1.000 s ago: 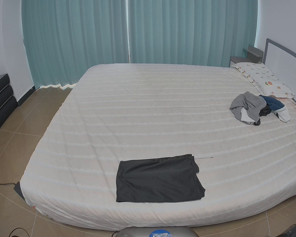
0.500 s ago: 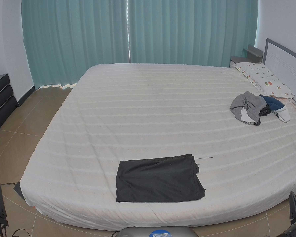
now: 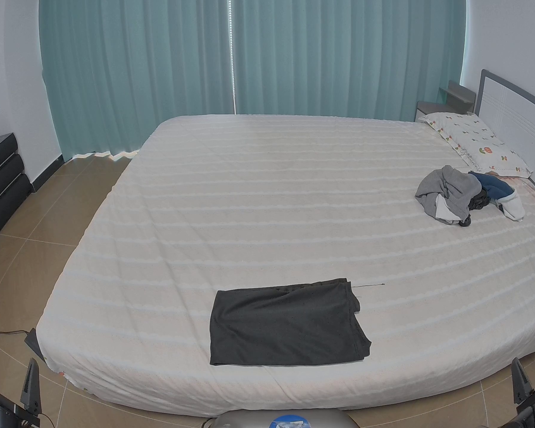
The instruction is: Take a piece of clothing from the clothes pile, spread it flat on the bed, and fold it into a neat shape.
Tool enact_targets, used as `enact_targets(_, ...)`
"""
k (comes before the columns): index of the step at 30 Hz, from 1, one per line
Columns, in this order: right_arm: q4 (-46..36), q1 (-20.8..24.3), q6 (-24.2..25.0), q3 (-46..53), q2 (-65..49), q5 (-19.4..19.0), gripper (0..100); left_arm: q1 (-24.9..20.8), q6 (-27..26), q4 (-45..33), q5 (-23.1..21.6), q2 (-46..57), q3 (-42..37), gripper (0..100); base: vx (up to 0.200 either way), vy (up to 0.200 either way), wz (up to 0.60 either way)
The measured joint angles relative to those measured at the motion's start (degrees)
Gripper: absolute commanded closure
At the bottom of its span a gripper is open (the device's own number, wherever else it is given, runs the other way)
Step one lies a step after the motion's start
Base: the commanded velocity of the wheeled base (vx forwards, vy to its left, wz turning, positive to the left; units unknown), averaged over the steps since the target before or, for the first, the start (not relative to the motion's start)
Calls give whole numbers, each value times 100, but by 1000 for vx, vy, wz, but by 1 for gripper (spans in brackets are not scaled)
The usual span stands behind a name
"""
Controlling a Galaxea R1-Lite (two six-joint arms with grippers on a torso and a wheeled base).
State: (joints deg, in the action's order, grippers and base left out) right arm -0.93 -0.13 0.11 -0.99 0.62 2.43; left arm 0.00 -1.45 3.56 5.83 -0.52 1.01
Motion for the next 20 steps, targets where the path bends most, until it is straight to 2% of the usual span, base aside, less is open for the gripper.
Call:
enact_targets(5,2,6,-57,0,1,-65,0,0,69,-37,-26,0,0,0,0,0,0)
enact_targets(10,6,6,-46,0,4,-84,0,0,311,-334,-479,-2,-2,0,0,0,0)
enact_targets(15,35,9,-49,-2,6,-90,0,0,23,-391,-607,-5,-2,0,0,0,0)
enact_targets(20,49,13,-11,-2,6,-93,0,0,107,-369,-596,-7,-2,0,0,0,0)
